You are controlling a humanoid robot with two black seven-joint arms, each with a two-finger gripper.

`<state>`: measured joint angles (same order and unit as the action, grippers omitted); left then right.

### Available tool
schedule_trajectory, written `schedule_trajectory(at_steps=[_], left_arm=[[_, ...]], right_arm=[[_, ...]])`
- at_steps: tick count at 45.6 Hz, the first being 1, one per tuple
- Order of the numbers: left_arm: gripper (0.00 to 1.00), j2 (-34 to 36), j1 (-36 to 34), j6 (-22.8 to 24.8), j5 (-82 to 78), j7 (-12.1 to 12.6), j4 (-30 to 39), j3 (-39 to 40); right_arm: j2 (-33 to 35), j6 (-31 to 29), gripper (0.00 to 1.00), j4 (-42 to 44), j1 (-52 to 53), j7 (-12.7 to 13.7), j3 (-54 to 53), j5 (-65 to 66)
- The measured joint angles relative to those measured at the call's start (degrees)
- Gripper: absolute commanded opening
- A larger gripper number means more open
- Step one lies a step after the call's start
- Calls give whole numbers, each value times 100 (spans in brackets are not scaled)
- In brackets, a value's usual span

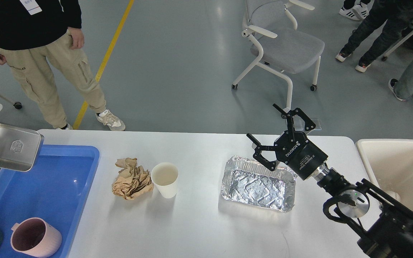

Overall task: Tidy desktop
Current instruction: 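Lift the small metal tray and carry it over the blue bin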

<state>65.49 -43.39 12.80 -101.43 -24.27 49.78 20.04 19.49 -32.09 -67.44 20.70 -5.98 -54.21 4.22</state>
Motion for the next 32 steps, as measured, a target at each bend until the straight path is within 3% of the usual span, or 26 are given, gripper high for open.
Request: schedule_trajectory(at_steps=[27,32], left_arm=[[4,-1525,336,-525,-130,1,-1492,-446],[8,-1681,381,-593,-95,-27,-1616,-538]], right_arm=[[3,-5,100,-48,-80,0,-1,0],[3,-6,100,-49,-99,0,-2,0]])
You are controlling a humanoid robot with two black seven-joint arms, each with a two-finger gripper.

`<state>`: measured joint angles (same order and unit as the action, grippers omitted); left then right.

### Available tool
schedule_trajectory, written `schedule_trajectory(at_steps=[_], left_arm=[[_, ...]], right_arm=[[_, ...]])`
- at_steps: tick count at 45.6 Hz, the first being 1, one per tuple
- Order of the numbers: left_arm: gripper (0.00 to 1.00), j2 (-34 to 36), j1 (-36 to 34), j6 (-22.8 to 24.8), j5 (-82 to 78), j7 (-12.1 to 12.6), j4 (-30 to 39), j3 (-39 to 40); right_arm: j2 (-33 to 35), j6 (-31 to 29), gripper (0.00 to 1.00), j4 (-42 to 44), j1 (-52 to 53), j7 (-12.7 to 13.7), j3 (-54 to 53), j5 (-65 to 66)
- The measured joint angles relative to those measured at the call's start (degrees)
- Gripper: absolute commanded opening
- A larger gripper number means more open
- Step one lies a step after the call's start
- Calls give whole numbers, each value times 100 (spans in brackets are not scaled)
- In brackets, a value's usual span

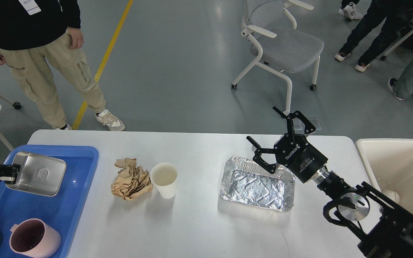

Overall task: Tidy desktop
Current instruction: 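Lift the small metal tray and carry it over the blue bin, then lower the metal tray into the bin and open the left gripper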

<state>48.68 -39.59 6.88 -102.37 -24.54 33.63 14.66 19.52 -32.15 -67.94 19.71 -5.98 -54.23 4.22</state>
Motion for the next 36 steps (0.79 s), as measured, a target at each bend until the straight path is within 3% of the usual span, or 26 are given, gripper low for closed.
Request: schedule_trajectory(at_steps=[3,7,12,14,17,27,36], left_arm=[[16,-27,35,-41,16,-23,-18,-22],[38,-39,70,-73,61,-48,-20,-31],[52,-43,97,-78,231,-59,19,-35],[70,-45,102,-75,309,-59,32,-35],[85,-46,103,-36,437,-67,61,-34],[94,-22,42,109,1392,-370,424,53],[96,-53,-452,866,3318,-343,602,227]], right_arm=[[4,0,100,0,-8,0,0,0],[2,0,100,0,-9,0,0,0],[-21,3,100,-1,-11,0,2,0],[-22,6,100,-1,-11,0,5,0],[-12,7,100,0,-13,0,8,0],[-2,7,100,8,-13,0,9,0],[-21,11,100,9,-13,0,25,0]])
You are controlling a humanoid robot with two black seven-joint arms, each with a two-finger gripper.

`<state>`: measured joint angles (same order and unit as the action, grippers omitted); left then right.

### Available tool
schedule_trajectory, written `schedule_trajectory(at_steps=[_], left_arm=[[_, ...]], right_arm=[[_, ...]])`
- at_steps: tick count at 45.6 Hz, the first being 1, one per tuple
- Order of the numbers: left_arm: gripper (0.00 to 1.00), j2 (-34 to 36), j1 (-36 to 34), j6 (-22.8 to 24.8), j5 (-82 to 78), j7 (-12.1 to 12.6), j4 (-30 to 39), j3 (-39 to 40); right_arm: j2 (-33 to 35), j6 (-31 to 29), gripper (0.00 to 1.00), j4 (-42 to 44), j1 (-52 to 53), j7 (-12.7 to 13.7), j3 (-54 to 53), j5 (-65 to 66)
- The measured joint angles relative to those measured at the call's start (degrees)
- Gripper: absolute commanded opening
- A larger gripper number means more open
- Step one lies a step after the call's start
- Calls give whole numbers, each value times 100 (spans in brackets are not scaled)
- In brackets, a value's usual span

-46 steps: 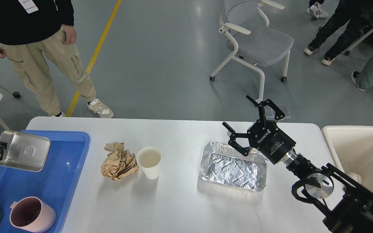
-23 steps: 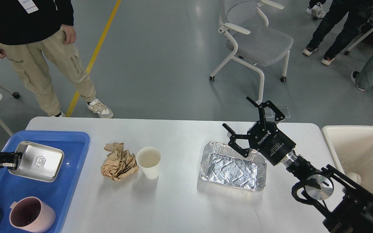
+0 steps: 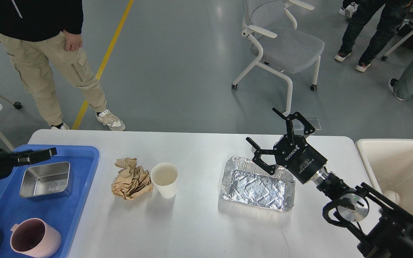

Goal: Tidy desktop

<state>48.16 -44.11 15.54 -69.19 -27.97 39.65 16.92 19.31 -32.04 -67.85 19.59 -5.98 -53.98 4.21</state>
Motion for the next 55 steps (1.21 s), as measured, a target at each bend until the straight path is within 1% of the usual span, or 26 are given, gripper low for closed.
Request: schedule_trajectory(at_steps=[3,5,9,12,16,23,30,35,36,38,43,45,49,52,55], left_arm=[[97,-52,-86,249,578,154,83,39],[97,-63,-105,341,895,325,214,69],[97,-10,-64,387,1389,659,646,220],[97,143,71,385,1700,823,1068,408],[97,436,295,335,1971,921,1657,695],[97,895,716,206,2076,1001,2578,960],[97,1260,970,149,2190,1032,3020,994],[97,1490,1131,149,2585,1093,3296,996],[97,1612,1201,149,2856,1207,3444,997],[97,1689,1234,154,3021,1310,3541,997],[97,1987,1274,175,3382,1684,3929,998],[97,2201,1279,173,3453,1870,4220,998],[97,2521,1281,162,3476,2108,4575,998],[97,2766,1282,182,3481,2207,4804,995],[97,3031,1284,211,3482,2225,5057,963]], right_arm=[[13,4,100,0,0,0,0,1],[21,5,100,0,0,0,-4,0],[51,5,100,0,-1,0,-16,0],[77,5,100,-2,-18,0,-18,1],[88,5,100,-6,-43,0,-22,1],[84,8,100,-10,-75,0,-24,1],[63,13,100,-9,-74,0,0,0],[61,15,100,-2,-63,0,17,10],[70,17,100,-1,-63,0,28,16],[77,20,100,-1,-63,0,32,17],[96,20,100,0,-74,0,36,18],[125,20,100,0,-76,0,37,18],[151,20,100,0,-78,0,44,18],[183,20,100,0,-78,4,45,18],[207,19,100,0,-81,8,45,18]])
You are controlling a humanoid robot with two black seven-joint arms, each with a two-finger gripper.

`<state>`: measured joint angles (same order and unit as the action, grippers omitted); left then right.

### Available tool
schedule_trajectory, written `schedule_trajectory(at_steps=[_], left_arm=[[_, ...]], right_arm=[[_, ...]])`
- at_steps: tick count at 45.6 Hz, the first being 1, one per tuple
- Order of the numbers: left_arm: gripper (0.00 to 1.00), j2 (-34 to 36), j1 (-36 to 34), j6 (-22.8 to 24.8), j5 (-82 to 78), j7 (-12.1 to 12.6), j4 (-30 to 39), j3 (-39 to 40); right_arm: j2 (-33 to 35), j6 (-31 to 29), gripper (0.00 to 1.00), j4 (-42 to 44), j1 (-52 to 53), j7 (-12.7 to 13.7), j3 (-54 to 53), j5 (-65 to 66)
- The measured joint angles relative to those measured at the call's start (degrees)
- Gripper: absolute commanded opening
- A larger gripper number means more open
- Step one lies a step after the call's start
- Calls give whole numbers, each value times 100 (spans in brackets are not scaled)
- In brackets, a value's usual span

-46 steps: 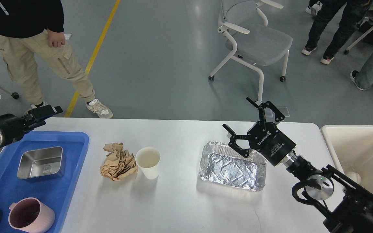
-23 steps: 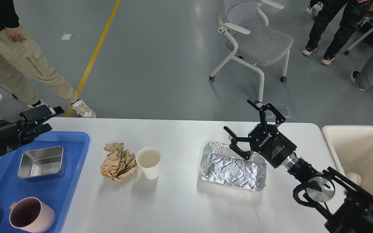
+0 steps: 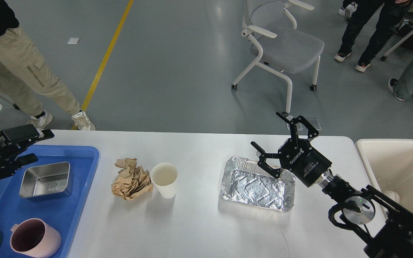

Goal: Tidy desktop

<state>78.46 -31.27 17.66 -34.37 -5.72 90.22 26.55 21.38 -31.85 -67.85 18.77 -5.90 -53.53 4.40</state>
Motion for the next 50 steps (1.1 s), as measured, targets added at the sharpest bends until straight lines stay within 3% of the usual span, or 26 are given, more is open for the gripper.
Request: schedule_trajectory(at_steps=[7,16,31,40,44,50], left_arm=[[97,521,12,48,3,-33,589,-72],[97,867,31,31,9,-182,788,-153],[97,911,101,-366,163,-146,803,-281],[97,784,109,-664,650,-296,789,-334],[97,663,112,-846,677,-638,734,-366],[97,469,89,-827,684,-1542,406,-351]], right_arm=[[13,-3,100,-7,-35,0,4,0],[7,-2,100,-9,-87,0,9,0],[69,23,100,-131,-194,-7,-25,70],[204,58,100,-220,-260,-8,-43,70],[294,62,100,-284,-303,-8,-44,70],[521,64,100,-386,-367,-8,-58,70]])
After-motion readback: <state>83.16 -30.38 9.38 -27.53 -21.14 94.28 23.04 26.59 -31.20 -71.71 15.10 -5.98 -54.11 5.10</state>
